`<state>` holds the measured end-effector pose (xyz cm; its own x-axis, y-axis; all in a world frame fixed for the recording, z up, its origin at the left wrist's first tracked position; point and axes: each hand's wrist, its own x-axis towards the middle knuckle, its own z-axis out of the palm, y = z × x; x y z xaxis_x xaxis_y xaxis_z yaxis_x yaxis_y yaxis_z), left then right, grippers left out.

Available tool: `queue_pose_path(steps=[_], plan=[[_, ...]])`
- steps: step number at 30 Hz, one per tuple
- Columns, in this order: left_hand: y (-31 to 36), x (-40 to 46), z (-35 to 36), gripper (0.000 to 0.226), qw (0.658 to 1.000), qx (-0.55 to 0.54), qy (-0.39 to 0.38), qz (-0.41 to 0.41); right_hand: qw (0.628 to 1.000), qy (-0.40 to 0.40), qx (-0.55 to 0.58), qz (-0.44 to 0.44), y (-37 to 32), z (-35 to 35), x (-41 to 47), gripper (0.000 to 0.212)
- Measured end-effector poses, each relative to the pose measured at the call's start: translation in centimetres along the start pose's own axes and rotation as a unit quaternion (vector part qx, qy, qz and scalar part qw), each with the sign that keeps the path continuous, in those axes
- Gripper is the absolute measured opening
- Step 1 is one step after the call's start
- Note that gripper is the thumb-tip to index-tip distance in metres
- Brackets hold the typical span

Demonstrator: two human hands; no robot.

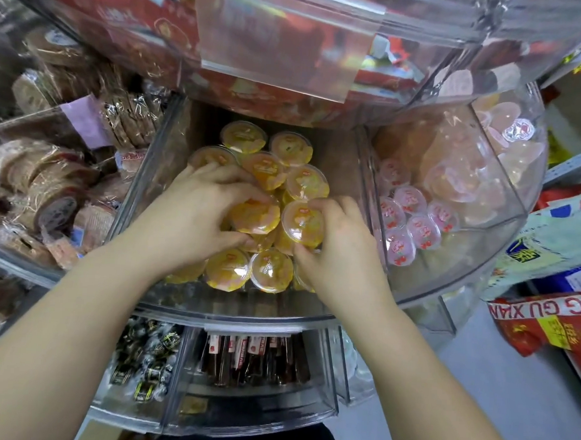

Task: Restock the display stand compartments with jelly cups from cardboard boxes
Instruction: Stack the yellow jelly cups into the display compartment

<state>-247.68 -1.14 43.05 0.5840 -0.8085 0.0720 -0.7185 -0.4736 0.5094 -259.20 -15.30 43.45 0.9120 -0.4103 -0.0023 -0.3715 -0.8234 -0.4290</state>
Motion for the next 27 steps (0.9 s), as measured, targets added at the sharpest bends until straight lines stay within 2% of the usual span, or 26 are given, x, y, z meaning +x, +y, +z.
queue_pose_path(steps=[3,8,13,16,20,22,24,27], plan=[[-0.1,0.0,0.0,0.053,1.0,-0.003,0.007,0.006,1.0,0.02,-0.007,0.007,-0.1,0.3,-0.2,0.038],[-0.1,-0.1,0.2,0.052,1.0,0.0,0.01,0.018,0.999,0.031,-0.026,0.006,-0.1,0.6,-0.4,0.039],[0.0,-0.3,-0.1,0.055,1.0,0.009,0.0,0.012,1.0,-0.012,0.028,-0.006,0.2,0.2,-0.9,0.062],[0.4,-1.3,-0.8,0.053,0.998,-0.048,0.042,0.01,0.996,-0.004,0.085,-0.014,0.2,-0.6,-1.6,0.072],[0.6,-4.0,-1.6,0.039,0.985,-0.124,0.119,-0.006,0.993,0.043,0.101,-0.052,0.1,-1.6,-2.5,0.06],[0.8,-6.0,-1.3,0.032,0.971,-0.183,0.152,-0.021,0.985,0.052,0.149,-0.073,-0.3,-2.2,-2.8,0.048],[1.2,-8.4,-0.5,0.027,0.95,-0.242,0.192,-0.044,0.964,0.025,0.251,-0.081,-1.0,-2.8,-3.3,0.033],[2.3,-12.5,1.6,0.026,0.906,-0.315,0.26,-0.11,0.912,-0.085,0.387,-0.107,-2.6,-2.8,-5.0,0.02]])
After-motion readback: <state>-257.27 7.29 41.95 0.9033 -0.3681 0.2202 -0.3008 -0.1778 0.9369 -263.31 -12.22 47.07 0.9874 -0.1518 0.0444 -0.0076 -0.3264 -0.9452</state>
